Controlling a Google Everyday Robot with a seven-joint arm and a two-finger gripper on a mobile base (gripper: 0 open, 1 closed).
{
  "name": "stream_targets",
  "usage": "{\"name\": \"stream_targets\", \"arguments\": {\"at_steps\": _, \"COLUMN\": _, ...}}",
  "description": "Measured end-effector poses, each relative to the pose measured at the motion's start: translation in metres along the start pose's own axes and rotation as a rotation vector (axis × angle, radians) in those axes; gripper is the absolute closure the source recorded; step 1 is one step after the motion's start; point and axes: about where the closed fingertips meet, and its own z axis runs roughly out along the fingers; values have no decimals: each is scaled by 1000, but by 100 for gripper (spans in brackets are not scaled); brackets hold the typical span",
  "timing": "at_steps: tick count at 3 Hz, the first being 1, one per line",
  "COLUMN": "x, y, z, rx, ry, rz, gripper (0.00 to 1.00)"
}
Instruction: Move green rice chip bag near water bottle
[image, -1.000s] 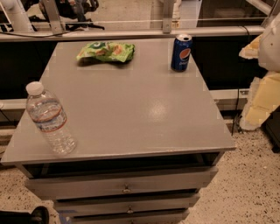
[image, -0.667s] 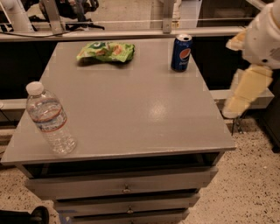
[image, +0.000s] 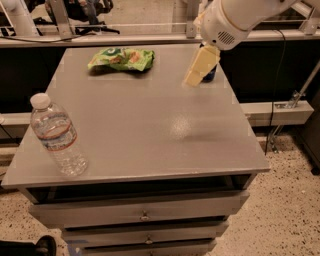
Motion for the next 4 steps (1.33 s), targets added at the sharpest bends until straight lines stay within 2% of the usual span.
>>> {"name": "stream_targets", "arguments": {"at_steps": 1, "x": 0, "y": 0, "z": 0, "rx": 0, "ry": 0, "rz": 0, "gripper": 0}}
{"name": "stream_targets", "arguments": {"at_steps": 2, "x": -10, "y": -12, "z": 21, "rx": 39, "ry": -31, "rz": 26, "gripper": 0}}
{"name": "stream_targets", "arguments": {"at_steps": 3, "x": -34, "y": -42, "z": 74, "rx": 90, "ry": -108, "rz": 89, "gripper": 0}}
{"name": "stream_targets", "arguments": {"at_steps": 4, "x": -58, "y": -75, "z": 130, "rx": 106, "ry": -202, "rz": 159, "gripper": 0}}
